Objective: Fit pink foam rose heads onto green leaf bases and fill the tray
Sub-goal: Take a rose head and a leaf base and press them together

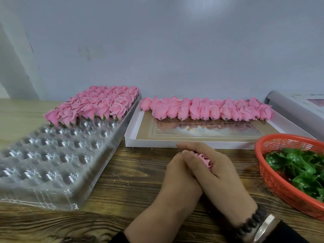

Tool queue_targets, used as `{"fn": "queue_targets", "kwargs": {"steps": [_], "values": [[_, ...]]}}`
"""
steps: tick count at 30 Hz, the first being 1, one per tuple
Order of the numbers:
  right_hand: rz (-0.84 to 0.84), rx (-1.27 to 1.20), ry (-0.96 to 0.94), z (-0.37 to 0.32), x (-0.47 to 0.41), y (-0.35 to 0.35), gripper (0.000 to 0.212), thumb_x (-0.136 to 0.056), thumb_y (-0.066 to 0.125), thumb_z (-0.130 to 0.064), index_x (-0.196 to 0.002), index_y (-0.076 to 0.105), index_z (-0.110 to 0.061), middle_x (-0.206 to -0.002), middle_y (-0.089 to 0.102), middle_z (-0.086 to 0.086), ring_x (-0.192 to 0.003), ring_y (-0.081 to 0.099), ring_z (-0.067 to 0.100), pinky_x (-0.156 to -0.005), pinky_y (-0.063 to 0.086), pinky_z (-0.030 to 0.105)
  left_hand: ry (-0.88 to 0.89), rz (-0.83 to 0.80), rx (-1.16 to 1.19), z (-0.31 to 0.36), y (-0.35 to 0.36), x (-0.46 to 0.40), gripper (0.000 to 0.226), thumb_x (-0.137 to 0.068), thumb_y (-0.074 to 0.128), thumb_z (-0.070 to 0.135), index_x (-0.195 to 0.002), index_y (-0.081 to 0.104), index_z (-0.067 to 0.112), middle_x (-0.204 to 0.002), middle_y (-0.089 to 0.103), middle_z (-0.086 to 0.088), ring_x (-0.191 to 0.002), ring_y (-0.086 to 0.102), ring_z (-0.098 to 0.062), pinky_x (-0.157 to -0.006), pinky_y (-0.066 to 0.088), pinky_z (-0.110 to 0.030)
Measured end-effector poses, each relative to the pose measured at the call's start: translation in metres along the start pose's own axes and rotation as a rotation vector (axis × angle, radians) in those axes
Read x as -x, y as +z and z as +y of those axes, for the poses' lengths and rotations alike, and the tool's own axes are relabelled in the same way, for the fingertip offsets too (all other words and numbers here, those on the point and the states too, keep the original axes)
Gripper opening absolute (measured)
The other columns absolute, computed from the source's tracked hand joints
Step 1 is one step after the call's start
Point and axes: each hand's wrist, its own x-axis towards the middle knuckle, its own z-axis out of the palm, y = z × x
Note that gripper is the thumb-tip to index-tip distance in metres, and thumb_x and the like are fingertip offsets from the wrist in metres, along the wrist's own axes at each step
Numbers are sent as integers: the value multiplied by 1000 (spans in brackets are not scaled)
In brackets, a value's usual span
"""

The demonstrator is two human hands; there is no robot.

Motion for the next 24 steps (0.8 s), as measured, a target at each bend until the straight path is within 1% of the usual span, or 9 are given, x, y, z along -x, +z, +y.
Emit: {"fn": "queue_targets", "kwargs": {"steps": [3,5,6,8,10,12,17,21,24], "values": [[-228,-37,58,-5,-2,-9,27,-78,54,-49,-99,69,-39,-111,63,-24,-79,66,3,-67,50,11,-70,-134,-16,4,-8,-1,11,-83,55,-5,-83,63,4,-56,58,5,-47,55,-3,-44,40,-14],[-326,-104,104,-8,-1,-13,27,-79,58,-44,-103,67,-38,-106,66,-15,-54,64,13,-50,50,20,-109,-208,-53,4,-12,0,12,-83,53,-3,-76,59,6,-46,51,4,-41,47,-6,-40,37,-18],[-350,-135,122,-9,-1,-15,25,-80,63,-42,-104,66,-37,-99,69,-9,-52,64,17,-50,49,21,-107,-237,-63,4,-13,1,20,-83,52,-3,-68,56,10,-41,48,5,-38,44,-5,-39,36,-17],[-349,-130,140,-7,-2,-18,34,-74,67,-41,-108,64,-39,-96,71,-7,-73,69,15,-63,52,16,-28,-279,-91,8,-13,2,33,-82,53,-6,-56,54,14,-40,48,7,-39,45,-1,-42,35,-12],[-310,-79,149,-1,-4,-20,48,-64,69,-46,-111,60,-43,-108,67,-17,-99,63,-1,-86,49,19,63,-258,-98,9,-10,1,19,-81,56,-9,-64,60,-1,-54,55,7,-52,50,1,-50,38,-9],[-312,-61,153,1,-5,-20,63,-55,71,-55,-115,56,-45,-112,64,-19,-104,59,-5,-95,46,23,114,-208,-64,5,-9,0,10,-82,58,-10,-72,59,-11,-65,56,-4,-60,49,-3,-54,40,-16],[-266,-107,98,2,-4,-19,69,-55,76,-45,-119,52,-40,-108,67,-14,-99,61,-4,-84,45,11,154,-159,-26,4,-12,-2,26,-82,60,-9,-64,59,10,-60,56,6,-58,50,1,-54,42,-14],[-162,-103,49,4,-1,-15,79,-46,70,-57,-121,52,-38,-111,63,-19,-104,56,-9,-84,40,4,152,-56,-84,-1,-15,-5,28,-81,63,-3,-63,56,17,-54,54,9,-53,49,0,-52,40,-12],[-80,-101,-10,3,1,-9,72,-53,63,-63,-120,53,-38,-116,61,-23,-107,53,-13,-82,38,2,141,-15,-159,-2,-13,-4,29,-86,61,5,-63,57,21,-56,58,9,-55,52,1,-52,41,-13]]}}
